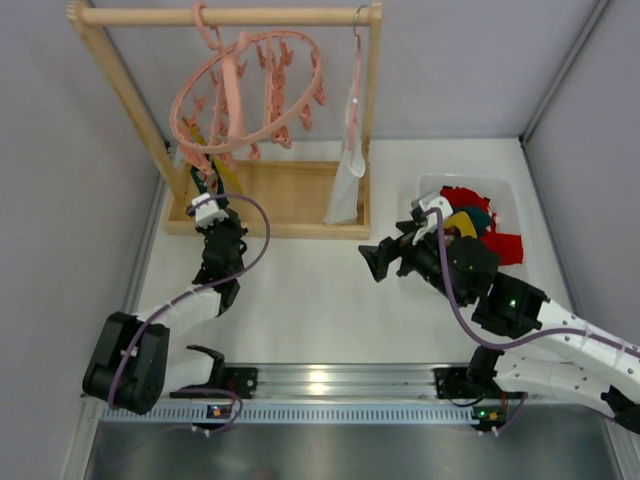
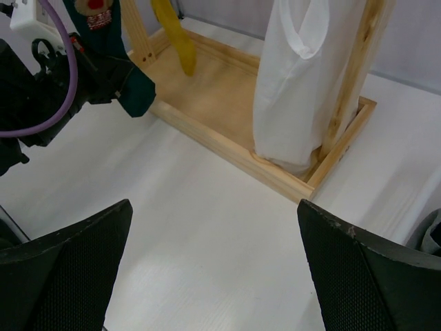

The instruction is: Remove the socks clipped to the hanger

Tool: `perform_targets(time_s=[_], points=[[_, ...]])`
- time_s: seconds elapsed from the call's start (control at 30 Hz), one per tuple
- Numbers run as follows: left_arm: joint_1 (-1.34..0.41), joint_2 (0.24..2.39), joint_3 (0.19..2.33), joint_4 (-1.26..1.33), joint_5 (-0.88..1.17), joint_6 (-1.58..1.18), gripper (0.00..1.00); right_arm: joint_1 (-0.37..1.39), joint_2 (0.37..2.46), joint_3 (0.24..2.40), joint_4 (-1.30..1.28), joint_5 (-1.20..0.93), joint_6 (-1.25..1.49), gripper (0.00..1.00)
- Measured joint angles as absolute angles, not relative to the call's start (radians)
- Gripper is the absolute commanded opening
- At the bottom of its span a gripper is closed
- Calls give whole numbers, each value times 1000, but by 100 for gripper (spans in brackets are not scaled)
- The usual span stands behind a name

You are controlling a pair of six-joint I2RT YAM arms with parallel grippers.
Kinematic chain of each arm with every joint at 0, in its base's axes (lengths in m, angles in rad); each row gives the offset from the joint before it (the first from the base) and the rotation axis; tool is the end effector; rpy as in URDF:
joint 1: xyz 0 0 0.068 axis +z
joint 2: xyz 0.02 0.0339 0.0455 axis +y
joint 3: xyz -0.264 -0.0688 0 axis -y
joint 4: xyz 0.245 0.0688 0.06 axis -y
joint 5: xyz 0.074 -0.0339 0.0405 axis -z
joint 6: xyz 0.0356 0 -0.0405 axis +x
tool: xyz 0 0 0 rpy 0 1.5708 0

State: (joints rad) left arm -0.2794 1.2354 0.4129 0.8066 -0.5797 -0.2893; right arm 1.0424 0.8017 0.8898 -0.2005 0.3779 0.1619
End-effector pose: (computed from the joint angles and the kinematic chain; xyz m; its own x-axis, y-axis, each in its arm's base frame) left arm 0.2433 -0.0495 0.2224 0.0697 -0.2683 -0.9608 -0.2878 0.9168 -0.2769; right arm 0.1029 0.1502 0.3725 -0.1554 0.0310 -0.9874 -0.6006 0.7906 0.1193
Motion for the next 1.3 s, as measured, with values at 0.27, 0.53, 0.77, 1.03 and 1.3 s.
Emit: perform_targets(time_s=[0.27, 0.53, 0.77, 1.03, 1.3], points=[[-550, 1183, 405, 801, -812, -191, 0, 1042, 793, 890, -194, 312, 178, 100], [-759, 1299, 551, 789, -968, -27, 0, 1042, 837, 986, -199, 285, 186, 99], [-825, 1405, 676, 791, -1019, 85, 0, 1042, 1009, 1287, -238, 288, 161, 95], [-855, 1425, 693, 791, -1032, 125, 0, 1042, 1364, 1704, -340, 295, 83, 84], [-896, 1428, 693, 792, -1032, 126, 0, 1041, 1626, 1927, -450, 291, 41, 70]])
